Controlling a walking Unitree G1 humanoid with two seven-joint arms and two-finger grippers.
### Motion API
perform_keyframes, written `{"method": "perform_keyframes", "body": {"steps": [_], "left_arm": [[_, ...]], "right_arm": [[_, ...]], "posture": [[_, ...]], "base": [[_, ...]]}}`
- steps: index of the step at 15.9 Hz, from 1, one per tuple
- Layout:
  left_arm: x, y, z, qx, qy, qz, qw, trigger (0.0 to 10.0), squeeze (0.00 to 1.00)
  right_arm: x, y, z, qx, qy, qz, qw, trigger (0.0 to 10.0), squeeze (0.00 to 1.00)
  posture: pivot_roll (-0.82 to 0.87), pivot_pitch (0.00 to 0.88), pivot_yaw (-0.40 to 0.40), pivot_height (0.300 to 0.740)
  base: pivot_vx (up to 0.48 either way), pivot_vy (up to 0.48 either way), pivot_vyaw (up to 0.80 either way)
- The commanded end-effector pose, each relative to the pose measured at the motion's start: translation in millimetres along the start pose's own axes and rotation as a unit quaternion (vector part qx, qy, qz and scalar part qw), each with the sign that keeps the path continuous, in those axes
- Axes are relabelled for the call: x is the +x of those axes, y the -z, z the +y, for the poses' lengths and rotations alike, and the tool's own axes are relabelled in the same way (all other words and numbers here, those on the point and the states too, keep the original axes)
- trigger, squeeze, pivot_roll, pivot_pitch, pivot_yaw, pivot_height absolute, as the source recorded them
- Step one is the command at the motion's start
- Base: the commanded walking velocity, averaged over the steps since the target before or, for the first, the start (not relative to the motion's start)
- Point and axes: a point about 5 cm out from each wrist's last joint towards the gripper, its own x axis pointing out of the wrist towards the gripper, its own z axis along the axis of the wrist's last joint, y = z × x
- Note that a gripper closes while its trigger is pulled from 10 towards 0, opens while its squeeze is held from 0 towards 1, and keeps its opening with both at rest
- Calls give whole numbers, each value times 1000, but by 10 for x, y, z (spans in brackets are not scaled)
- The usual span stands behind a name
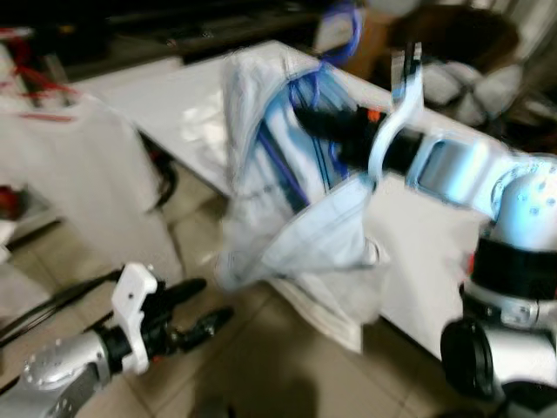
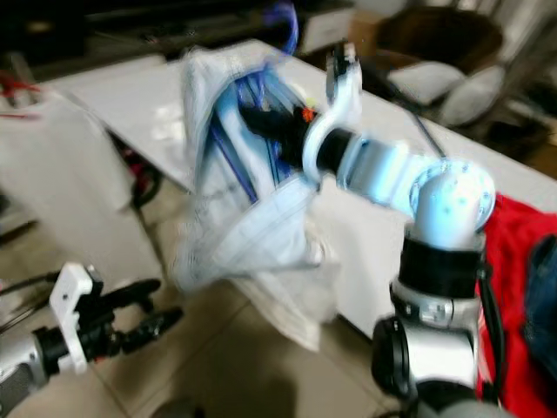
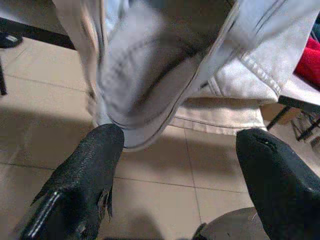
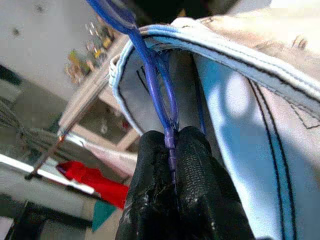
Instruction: Hang hanger
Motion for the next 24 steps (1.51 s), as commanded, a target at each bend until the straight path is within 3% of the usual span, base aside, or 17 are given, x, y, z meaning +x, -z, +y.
{"method": "perform_keyframes", "body": {"steps": [1,4,11,15,17,18,21,24], "left_arm": [[3,1,-21,-1,0,7,1000,10000,1000],[18,-15,-58,2,6,11,1000,10000,1000],[46,-74,-101,5,-1,0,1000,10000,1000],[43,-97,-79,13,-4,0,1000,10000,1000],[66,-133,-63,24,-22,-8,999,10000,1000],[106,-139,-78,30,-29,-8,999,10000,0],[263,-184,-85,56,-60,-28,996,10000,0],[463,-316,62,74,-137,-59,986,10000,0]], "right_arm": [[-15,27,73,-17,-14,3,1000,10000,0],[-15,217,23,-22,4,32,999,10000,0],[4,388,-23,-13,15,48,999,10000,0],[-21,563,-181,0,52,58,997,10000,0],[-45,643,-307,-24,92,57,994,10000,0],[-65,681,-384,-38,110,52,992,10000,0],[-92,876,-588,-66,147,46,986,10000,0],[-149,1096,-886,-97,227,32,969,10000,0]], "posture": [[14,0,-110,740],[13,0,-113,740],[26,0,-120,740],[42,0,-122,740],[48,0,-126,740],[52,0,-129,740],[58,0,-138,740],[48,0,-136,740]], "base": [[0,0,800],[0,0,800],[0,0,800],[0,0,800],[0,0,800],[0,0,800],[0,0,671],[0,0,0]]}}
